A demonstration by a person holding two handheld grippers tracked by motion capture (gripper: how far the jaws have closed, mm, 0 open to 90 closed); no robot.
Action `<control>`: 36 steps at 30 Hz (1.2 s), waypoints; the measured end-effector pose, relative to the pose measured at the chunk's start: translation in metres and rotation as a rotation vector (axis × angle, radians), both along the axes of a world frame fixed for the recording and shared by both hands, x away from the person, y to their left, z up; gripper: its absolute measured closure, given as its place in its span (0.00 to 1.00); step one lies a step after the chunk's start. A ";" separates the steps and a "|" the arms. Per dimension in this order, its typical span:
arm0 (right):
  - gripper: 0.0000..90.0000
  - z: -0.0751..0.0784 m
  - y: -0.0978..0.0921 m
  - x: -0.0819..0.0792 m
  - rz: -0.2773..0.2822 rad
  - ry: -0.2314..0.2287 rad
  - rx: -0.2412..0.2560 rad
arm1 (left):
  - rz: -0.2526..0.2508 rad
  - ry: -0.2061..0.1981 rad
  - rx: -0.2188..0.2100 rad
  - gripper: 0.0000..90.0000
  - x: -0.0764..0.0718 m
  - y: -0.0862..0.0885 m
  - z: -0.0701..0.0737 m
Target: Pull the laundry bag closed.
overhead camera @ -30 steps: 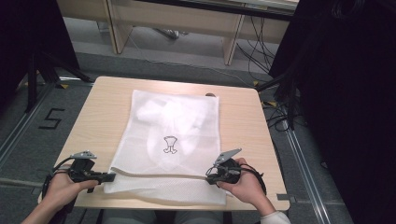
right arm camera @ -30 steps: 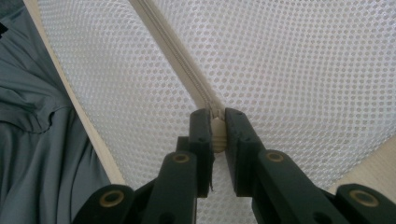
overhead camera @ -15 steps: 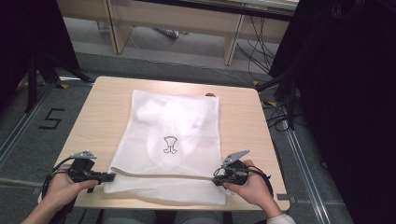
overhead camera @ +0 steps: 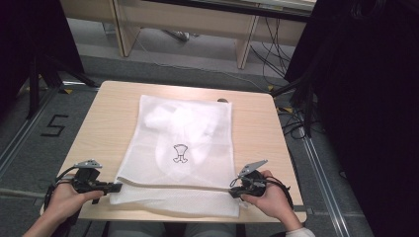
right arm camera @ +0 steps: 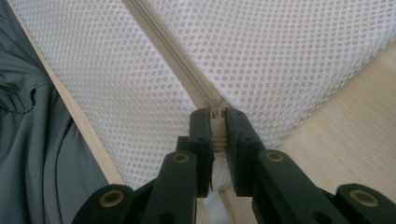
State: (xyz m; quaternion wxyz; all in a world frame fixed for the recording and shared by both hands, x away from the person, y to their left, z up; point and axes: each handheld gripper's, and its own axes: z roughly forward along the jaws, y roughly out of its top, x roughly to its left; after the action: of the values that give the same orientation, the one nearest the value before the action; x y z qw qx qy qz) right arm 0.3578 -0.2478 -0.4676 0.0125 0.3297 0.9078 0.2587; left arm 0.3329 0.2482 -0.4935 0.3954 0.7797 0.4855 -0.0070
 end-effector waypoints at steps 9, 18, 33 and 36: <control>0.92 -0.004 0.000 0.000 0.005 0.000 -0.032 | 0.009 -0.016 0.005 0.96 0.000 -0.001 -0.001; 0.92 -0.005 0.000 0.000 0.013 0.001 -0.033 | 0.000 -0.011 0.033 0.95 -0.001 -0.002 -0.002; 0.74 -0.003 -0.011 -0.001 -0.083 -0.019 0.100 | -0.053 -0.095 0.157 0.74 -0.004 0.000 0.000; 0.70 -0.001 -0.012 -0.002 -0.178 -0.062 0.163 | 0.005 -0.171 0.142 0.64 -0.008 0.002 0.004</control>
State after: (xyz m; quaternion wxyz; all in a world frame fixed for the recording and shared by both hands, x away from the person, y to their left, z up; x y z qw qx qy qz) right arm 0.3558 -0.2601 -0.4691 0.0366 0.4007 0.8502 0.3396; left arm 0.3253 0.2501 -0.4897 0.3792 0.8022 0.4513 0.0949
